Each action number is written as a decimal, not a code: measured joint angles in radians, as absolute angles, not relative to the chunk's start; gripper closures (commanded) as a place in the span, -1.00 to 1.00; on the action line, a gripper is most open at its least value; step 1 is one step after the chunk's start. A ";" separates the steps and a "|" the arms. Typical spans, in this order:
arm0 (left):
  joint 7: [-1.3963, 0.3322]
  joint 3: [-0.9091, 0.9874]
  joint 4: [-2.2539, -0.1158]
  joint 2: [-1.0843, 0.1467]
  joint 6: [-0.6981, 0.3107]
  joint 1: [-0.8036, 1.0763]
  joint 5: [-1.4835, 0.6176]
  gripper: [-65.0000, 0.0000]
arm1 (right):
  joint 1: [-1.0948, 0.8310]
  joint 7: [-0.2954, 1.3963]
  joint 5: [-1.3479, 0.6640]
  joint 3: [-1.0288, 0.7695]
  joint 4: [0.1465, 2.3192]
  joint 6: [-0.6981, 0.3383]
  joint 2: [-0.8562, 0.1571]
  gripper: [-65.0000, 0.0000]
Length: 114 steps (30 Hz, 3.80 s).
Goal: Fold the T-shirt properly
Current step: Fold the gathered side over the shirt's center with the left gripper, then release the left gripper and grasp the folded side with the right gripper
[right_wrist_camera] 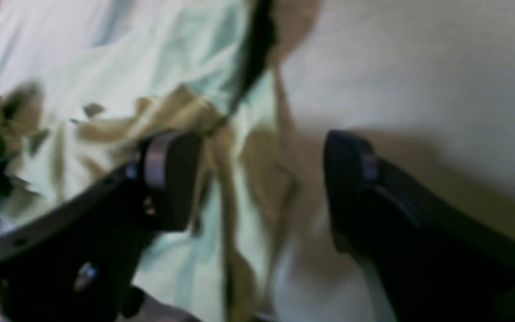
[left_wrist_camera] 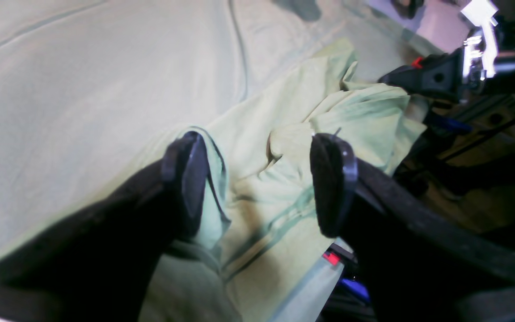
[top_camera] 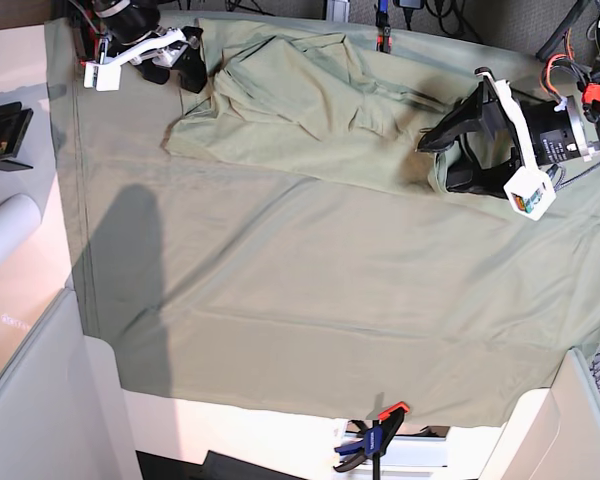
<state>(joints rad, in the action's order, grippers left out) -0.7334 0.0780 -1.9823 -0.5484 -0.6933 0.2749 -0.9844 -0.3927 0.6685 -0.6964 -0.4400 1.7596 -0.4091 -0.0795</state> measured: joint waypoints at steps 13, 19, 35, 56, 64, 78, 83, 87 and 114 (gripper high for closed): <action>-0.709 0.078 -1.902 -0.550 -0.694 0.277 -0.762 -0.20 | -0.369 0.670 -0.699 -0.440 1.760 -0.410 -0.069 -0.34; -0.710 0.084 -1.902 -0.549 -0.694 0.277 -0.763 -0.20 | -0.366 0.671 -0.672 -0.440 1.760 -0.410 -0.068 -0.34; -0.604 0.284 -1.904 -0.509 -0.694 0.278 -0.738 1.00 | -0.349 0.670 -0.674 -0.440 1.760 -0.410 -0.068 -0.34; -0.545 -0.080 -1.687 -0.279 -0.693 0.211 -0.486 1.00 | -0.341 0.674 -0.681 -0.441 1.760 -0.410 -0.066 -0.34; -0.545 -0.073 -1.687 -0.290 -0.693 0.210 -0.487 1.00 | -0.341 0.705 -0.703 -0.393 1.760 -0.410 -0.064 -0.34; -0.569 -0.073 -1.723 -0.313 -0.693 0.210 -0.511 1.00 | -0.344 0.731 -0.677 -0.395 1.778 -0.411 -0.041 -0.34; -0.589 -0.073 -1.748 -0.313 -0.693 0.210 -0.569 1.00 | -0.344 0.731 -0.680 -0.466 1.797 -0.411 -0.047 -0.34; -0.591 -0.074 -1.748 -0.323 -0.693 0.210 -0.595 1.00 | -0.344 0.730 -0.680 -0.487 1.776 -0.411 -0.051 -0.34; -0.595 -0.074 -1.758 -0.327 -0.693 0.210 -0.595 1.00 | -0.335 0.684 -0.744 -0.259 1.660 -0.424 -0.033 -0.28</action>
<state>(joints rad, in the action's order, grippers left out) -0.5949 -0.0738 -1.7580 -0.3275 -0.6933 0.2100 -0.5953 -0.3347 0.6842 -0.7444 -0.2592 1.6604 -0.4236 -0.0326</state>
